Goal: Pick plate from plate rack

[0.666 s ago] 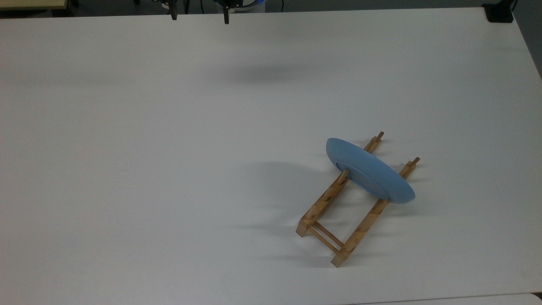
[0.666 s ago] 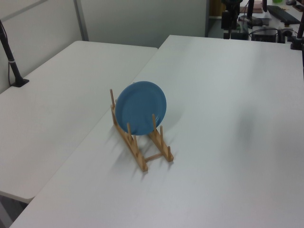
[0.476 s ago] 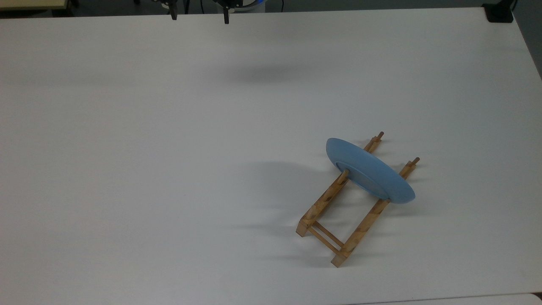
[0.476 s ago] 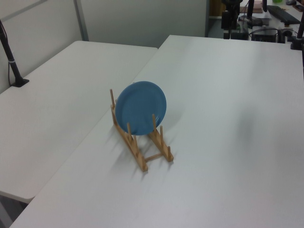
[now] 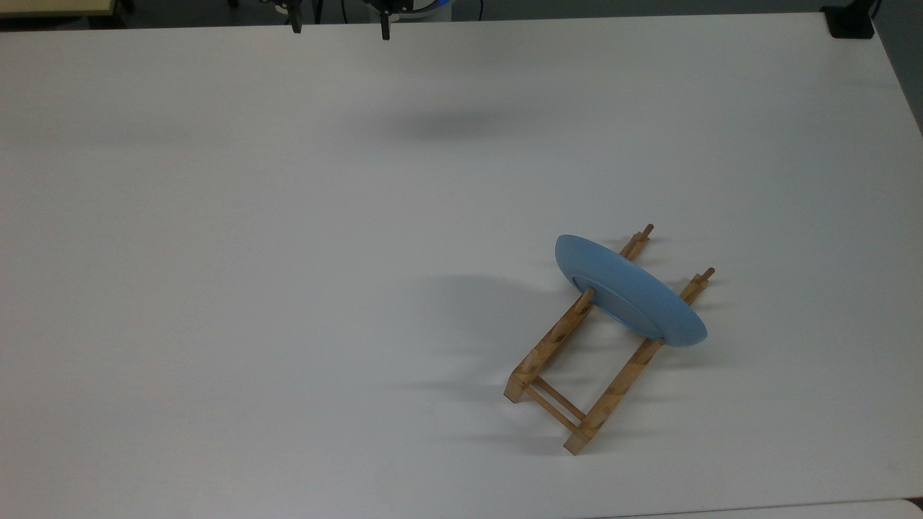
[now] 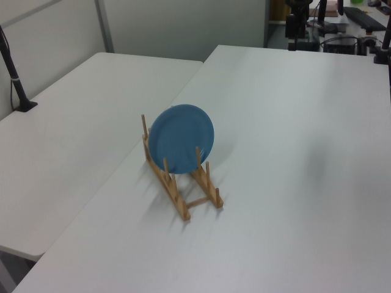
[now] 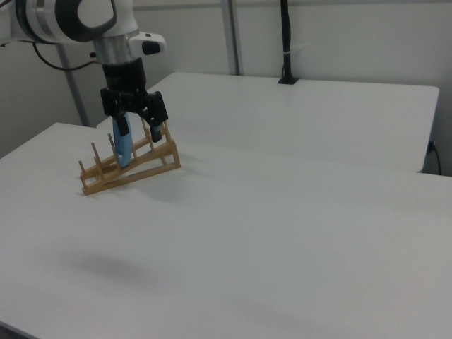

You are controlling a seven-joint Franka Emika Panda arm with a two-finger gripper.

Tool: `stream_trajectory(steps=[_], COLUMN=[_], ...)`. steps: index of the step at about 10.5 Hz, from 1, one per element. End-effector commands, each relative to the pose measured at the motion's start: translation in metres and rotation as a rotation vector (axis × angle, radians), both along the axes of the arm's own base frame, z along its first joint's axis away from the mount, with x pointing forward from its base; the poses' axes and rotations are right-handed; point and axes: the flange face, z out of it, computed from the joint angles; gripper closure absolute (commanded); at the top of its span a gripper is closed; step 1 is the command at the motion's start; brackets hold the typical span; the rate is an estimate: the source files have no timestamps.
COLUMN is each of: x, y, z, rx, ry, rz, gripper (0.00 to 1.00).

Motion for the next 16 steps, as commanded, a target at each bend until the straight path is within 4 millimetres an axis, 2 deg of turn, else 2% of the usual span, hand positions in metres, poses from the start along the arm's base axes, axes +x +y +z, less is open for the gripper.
stream_trajectory(steps=[1,4,6,9,11,13,15,16], x=[-0.007,0.000,0.012,0.034,0.047,0.062,0.074,0.076], y=[-0.009,-0.005,0.014,0.074,0.127,0.176,0.226,0.252], z=[-0.001,-0.010,-0.011,-0.002,-0.002,-0.025,-0.062,-0.073], rx=[-0.017,-0.013,0.001,0.003,0.016,-0.048,-0.125,-0.148], ry=[0.020,0.026,-0.017,-0.150,-0.282,-0.347,-0.376,-0.433], rz=[0.004,0.012,0.038,0.035,0.066,0.114,0.143,0.130], gripper=[0.00,0.00,0.00,0.00,0.00,0.00,0.00,0.00])
